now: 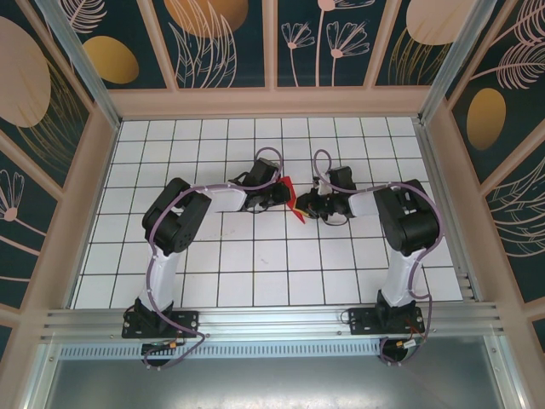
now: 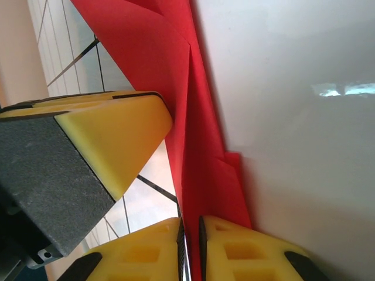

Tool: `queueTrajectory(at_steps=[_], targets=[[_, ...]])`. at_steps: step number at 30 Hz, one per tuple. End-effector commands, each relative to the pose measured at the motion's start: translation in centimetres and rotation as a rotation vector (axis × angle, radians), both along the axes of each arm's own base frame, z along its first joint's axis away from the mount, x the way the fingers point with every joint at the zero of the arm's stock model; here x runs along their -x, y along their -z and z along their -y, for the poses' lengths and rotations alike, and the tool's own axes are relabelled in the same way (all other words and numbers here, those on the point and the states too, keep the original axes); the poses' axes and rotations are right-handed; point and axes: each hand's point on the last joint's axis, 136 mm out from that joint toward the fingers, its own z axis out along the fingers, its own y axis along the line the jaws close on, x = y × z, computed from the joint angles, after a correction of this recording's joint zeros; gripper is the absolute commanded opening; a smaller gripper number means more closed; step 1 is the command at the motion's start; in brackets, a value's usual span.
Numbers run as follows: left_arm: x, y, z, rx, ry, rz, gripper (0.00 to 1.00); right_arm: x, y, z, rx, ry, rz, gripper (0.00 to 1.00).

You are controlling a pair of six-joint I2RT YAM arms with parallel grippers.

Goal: Fold a paper plane with a square sheet of paper (pick it up from the middle)
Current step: Fold the wing for the fifth time at the center of the table.

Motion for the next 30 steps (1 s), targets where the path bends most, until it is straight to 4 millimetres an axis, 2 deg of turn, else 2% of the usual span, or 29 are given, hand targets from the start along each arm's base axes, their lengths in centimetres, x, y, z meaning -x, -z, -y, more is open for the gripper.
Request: queueTrajectory(at_steps=[1, 8, 14, 20, 25, 30], targets=[[0.9, 5.2, -2.4, -0.158, -0.027, -0.071, 0.18, 0.4, -0.2, 0.4, 0.065, -0.014, 0.024, 0.19], [1.0, 5.4, -2.5, -0.176, -0.029, -0.076, 0.18, 1.4, -0.7, 0.1, 0.085, -0.062, 0.054, 0.19], [0.9, 5.5, -2.5, -0.181, -0.031, -0.08, 0.18, 1.8, -0.8, -0.2, 0.138, -0.106, 0.107, 0.25], [0.9, 5.5, -2.6, -0.189, -0.028, -0.078, 0.18, 1.6, 0.4, 0.5, 0.197, -0.085, 0.099, 0.17], [0.8, 5.6, -2.7, -0.195, -0.027, -0.077, 0.18, 1.8, 0.5, 0.8, 0.197, -0.083, 0.091, 0.06], [0.8, 5.8, -2.8, -0.209, -0.03, -0.077, 0.18, 2.6, 1.2, 1.1, 0.16, -0.088, 0.038, 0.05]])
